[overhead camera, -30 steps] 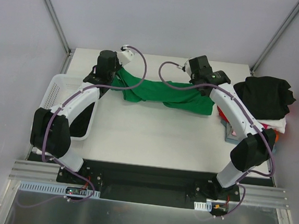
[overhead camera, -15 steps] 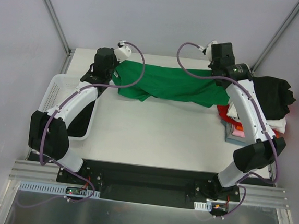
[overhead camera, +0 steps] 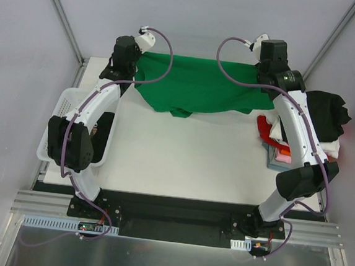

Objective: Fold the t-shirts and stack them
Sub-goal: Flatten out the tshirt

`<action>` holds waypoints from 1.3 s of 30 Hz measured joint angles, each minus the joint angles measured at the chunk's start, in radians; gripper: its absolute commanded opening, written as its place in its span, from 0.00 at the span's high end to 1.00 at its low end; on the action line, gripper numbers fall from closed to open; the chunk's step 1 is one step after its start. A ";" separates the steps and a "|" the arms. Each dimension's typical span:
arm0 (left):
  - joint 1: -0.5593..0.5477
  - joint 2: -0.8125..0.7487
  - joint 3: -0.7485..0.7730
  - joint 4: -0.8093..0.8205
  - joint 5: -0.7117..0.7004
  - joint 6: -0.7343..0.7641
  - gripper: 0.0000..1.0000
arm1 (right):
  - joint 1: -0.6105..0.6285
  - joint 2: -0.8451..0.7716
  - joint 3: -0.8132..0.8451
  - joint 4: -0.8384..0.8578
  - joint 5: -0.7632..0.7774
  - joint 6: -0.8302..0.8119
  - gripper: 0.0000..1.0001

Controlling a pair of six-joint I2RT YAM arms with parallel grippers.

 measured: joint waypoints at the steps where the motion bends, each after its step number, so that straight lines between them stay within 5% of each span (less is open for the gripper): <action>1: 0.002 0.015 0.026 -0.002 -0.001 0.001 1.00 | -0.005 0.008 0.002 0.008 0.002 -0.002 0.99; 10: 0.026 0.141 0.241 0.000 -0.013 -0.002 1.00 | -0.051 0.090 0.029 0.107 0.013 -0.002 0.99; 20: 0.029 0.146 0.240 0.002 -0.023 -0.002 1.00 | -0.055 0.090 0.032 0.138 0.012 0.006 0.99; 33: -0.007 -0.171 -0.199 -0.018 0.009 -0.002 1.00 | -0.053 -0.156 -0.288 -0.047 -0.128 0.151 0.99; 39: -0.051 -0.239 -0.257 -0.033 0.009 0.014 1.00 | -0.049 -0.208 -0.319 -0.144 -0.190 0.212 0.99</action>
